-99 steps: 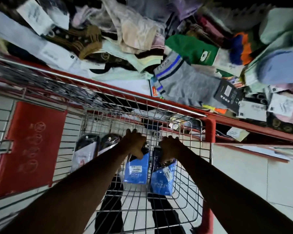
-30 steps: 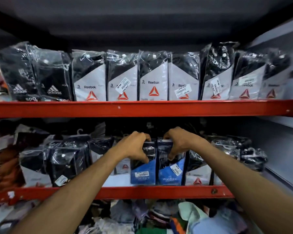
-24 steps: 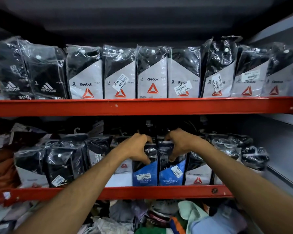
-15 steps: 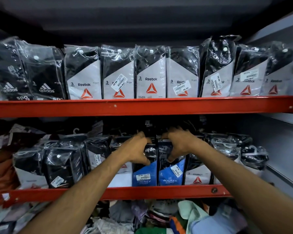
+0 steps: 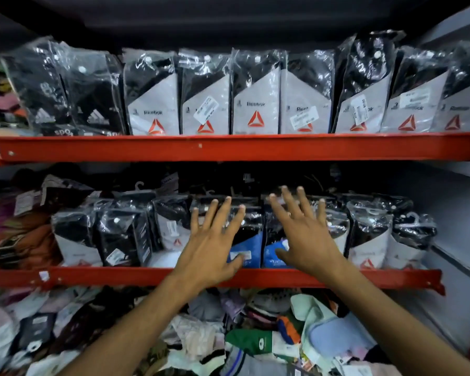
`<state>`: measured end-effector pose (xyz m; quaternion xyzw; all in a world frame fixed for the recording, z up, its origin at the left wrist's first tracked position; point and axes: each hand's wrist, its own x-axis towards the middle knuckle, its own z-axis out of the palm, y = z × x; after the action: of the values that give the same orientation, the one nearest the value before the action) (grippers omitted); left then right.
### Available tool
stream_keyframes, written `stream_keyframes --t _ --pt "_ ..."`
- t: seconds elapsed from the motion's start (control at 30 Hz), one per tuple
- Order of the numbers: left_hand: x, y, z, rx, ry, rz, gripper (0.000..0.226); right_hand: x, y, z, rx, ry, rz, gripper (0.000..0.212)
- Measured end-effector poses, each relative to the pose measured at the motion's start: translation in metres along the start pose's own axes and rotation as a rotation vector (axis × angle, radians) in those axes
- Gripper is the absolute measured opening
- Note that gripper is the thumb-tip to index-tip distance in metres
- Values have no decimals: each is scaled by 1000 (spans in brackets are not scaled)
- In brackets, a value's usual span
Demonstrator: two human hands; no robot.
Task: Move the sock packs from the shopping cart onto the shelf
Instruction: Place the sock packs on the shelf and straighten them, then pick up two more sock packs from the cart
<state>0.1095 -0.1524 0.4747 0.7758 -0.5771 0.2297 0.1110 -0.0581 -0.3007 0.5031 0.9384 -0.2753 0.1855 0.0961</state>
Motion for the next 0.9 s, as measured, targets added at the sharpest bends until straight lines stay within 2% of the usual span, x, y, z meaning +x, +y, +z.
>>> stream_keyframes --t 0.13,0.17,0.27,0.4,0.67,0.77,0.83,0.9 --pt "-85 1 36 5 92 -23 90 -59 -32 37 75 205 51 105" --pt "-110 2 48 -2 63 -46 89 -74 -45 52 90 216 44 104" --pt "-176 1 79 -27 -22 -110 86 -115 -75 95 142 217 47 104" --pt "-256 -5 113 -60 -253 -215 84 -165 -116 152 188 73 -65 99" --pt "-420 -8 189 -159 -695 -420 63 -260 -210 277 409 -479 -302 81" --pt "-464 -21 233 -227 -990 -477 78 -278 -242 334 446 -825 -351 79" --pt "-481 -34 261 -272 -1152 -465 89 -281 -261 371 404 -997 -397 80" --pt "-489 -48 288 -332 -1230 -440 95 -279 -280 406 326 -1129 -410 82"
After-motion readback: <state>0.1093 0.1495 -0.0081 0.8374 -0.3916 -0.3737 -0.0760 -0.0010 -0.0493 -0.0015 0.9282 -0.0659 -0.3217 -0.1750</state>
